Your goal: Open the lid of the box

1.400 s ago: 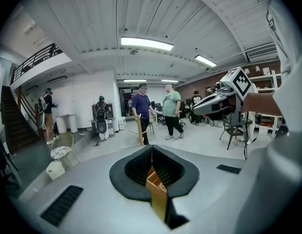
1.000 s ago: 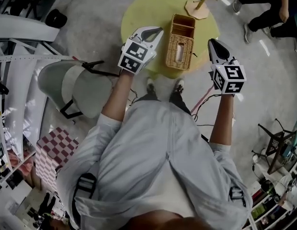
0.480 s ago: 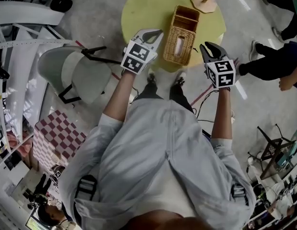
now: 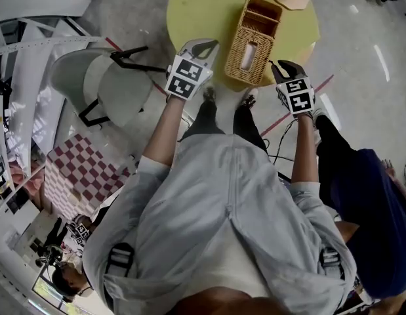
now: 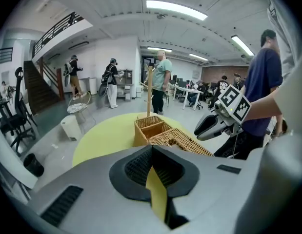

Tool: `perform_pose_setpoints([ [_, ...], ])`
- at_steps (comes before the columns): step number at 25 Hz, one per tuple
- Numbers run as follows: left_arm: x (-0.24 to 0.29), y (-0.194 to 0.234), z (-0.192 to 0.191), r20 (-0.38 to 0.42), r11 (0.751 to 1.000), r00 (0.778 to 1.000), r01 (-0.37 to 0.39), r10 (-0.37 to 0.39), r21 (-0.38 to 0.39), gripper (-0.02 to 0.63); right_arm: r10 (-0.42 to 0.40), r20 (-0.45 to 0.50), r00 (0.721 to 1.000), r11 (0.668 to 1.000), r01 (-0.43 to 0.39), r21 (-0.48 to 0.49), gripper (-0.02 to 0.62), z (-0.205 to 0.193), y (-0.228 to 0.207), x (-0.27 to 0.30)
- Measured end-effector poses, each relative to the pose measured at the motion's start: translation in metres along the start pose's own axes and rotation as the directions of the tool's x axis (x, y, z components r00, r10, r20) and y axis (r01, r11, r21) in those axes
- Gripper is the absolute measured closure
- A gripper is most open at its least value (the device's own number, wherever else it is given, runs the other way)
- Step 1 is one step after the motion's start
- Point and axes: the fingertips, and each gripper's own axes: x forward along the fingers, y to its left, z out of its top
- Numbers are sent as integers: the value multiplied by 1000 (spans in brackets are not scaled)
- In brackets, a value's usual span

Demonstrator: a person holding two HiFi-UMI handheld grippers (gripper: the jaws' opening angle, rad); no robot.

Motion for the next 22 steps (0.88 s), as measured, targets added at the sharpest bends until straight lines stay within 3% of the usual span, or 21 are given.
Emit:
perform_pose_setpoints([
  [7,2,4,-15,-36,1000,999,-7,6,-22,577,22,-82,996,998,-26,-53,499,-20,5,22],
  [10,3,8,-19,-35,999,999,-16,15,-30,577,18,-90,996,998,-24,-63,539,-21,3,27],
  [13,2,10,-20,-34,998,999,-21,19,-51,577,12,-86,996,997,-19,-77,568,-18,2,25],
  [22,-7,9,-6,30,999,1000,-6,7,-52,577,-21,-29,999,998,19,-67,571,4,3,-1],
])
